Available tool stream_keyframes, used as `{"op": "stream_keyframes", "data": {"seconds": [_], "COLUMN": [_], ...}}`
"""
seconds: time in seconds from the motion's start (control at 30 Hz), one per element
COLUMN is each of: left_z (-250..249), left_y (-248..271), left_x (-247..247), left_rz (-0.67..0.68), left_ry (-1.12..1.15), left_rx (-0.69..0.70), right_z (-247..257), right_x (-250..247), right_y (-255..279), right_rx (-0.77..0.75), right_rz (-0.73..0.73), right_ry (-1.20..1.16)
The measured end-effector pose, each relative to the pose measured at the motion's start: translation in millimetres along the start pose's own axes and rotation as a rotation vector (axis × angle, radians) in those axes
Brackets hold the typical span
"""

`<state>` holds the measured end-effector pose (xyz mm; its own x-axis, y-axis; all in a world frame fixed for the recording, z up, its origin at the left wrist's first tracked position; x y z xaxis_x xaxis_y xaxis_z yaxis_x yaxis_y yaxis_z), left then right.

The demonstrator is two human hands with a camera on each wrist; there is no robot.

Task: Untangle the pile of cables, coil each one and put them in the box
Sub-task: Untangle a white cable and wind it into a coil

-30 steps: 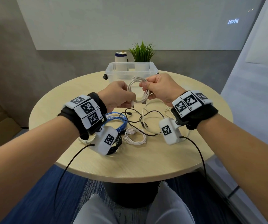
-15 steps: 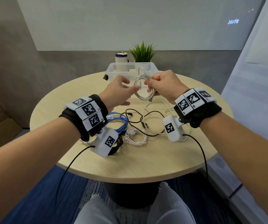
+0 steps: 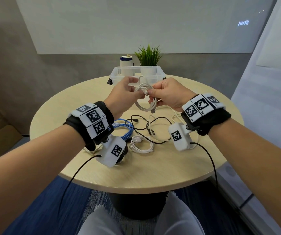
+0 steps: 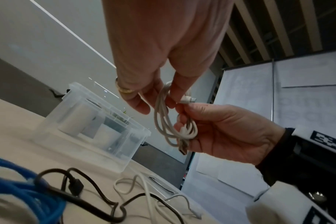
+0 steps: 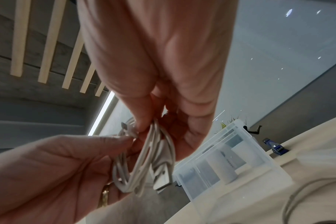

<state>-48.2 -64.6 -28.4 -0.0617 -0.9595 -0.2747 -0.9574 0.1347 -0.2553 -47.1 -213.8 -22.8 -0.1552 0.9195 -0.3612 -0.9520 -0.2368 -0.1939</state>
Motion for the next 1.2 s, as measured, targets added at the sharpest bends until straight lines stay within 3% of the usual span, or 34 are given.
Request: {"op": "stream_keyframes", "data": {"seconds": [0.17,0.3,0.47,0.6,0.67,0.87,1.03,1.2], "left_z": [-0.4,-1.9,-0.5,0.9,2.3,3.8,-2.4,-2.9], "left_y": [1.9,5.2,8.3,12.4,13.1,10.5,12.0,9.8], "left_x": [1.1,4.1,4.6,4.4,3.7,-2.1,-3.9,-4.1], "left_rz": [0.010,0.047,0.239,0.360,0.338,0.087,0.036,0.009], "left_ry": [-0.111,-0.098,-0.142,0.037,0.056,-0.066,-0.232,-0.399], "left_rx": [0.043,-0.006,-0.202,-0.360,-0.371,-0.330,-0.266,-0.098], "right_z": [-0.1,0.0,-4.1,-5.4,-5.4,-2.0,-2.6,-3.1], "right_x": [0.0,0.4,-3.2,0.0,1.6,4.1,6.4,6.0], "right_y": [0.8,1.2,-3.2,-1.0,0.4,3.2,1.1,3.1], "right_rx": [0.003,0.002,0.014,0.012,0.024,0.026,0.033,0.074], "right_rz": [0.005,0.016,-0.041,-0.058,-0.064,-0.070,-0.106,-0.067], "right_ry": [0.004,0.031,0.054,0.053,0.008,-0.085,-0.175,-0.205]}}
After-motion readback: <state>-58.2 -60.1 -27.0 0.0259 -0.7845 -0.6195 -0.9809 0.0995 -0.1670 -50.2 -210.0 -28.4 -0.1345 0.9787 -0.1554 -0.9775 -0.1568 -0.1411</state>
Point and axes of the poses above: each hand's wrist, its own y-axis away from the middle knuckle, its own x-axis out of the palm, z = x × y, the point moved 3 cm from there along -y, towards the middle knuckle
